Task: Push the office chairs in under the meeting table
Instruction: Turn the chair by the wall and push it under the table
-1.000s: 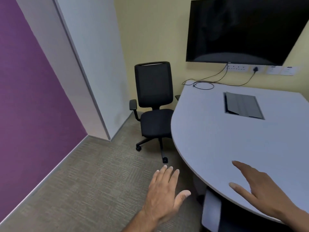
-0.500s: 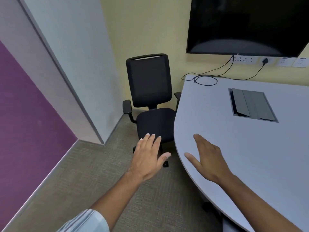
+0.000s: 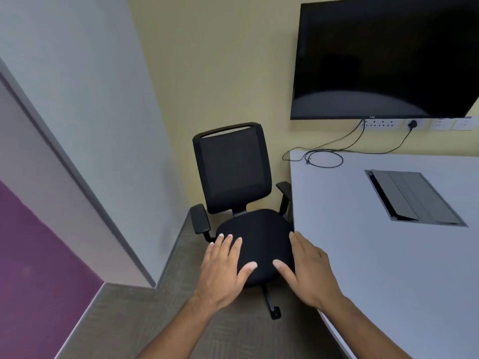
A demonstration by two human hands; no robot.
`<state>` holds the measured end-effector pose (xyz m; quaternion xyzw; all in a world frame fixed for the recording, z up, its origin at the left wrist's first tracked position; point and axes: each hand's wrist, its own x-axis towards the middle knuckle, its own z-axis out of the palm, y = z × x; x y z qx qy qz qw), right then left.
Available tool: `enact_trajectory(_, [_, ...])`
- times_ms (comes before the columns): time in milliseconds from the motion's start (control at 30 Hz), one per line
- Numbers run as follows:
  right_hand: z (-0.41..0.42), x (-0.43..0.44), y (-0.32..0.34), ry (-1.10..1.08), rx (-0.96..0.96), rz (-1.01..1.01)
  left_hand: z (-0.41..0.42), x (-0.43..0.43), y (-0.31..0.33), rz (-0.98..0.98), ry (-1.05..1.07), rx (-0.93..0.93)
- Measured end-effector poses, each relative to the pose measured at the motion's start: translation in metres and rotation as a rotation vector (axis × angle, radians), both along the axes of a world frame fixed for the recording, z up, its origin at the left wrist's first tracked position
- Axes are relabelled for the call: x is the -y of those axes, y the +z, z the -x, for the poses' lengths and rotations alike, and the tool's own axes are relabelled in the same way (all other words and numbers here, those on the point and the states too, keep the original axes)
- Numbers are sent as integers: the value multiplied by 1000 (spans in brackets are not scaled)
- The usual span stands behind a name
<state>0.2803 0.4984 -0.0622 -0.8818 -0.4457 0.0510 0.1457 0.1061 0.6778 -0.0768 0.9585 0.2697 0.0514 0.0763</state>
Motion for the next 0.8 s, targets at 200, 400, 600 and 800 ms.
enact_trajectory(200, [-5,-110,-12,-98,-9,-13,-31,-131,-7,-5,-74,-18])
enact_trajectory(400, [-35,-182,-38,-167,-9,55,-82,-210,-16,-10,-107,-25])
enact_trajectory(600, [-107,-251,-36,-173,37,86,-140,-271,-12,-51,-94,-71])
enact_trajectory(800, [-156,-321,-22,-147,27,46,-195,-353,11,-147,-62,-77])
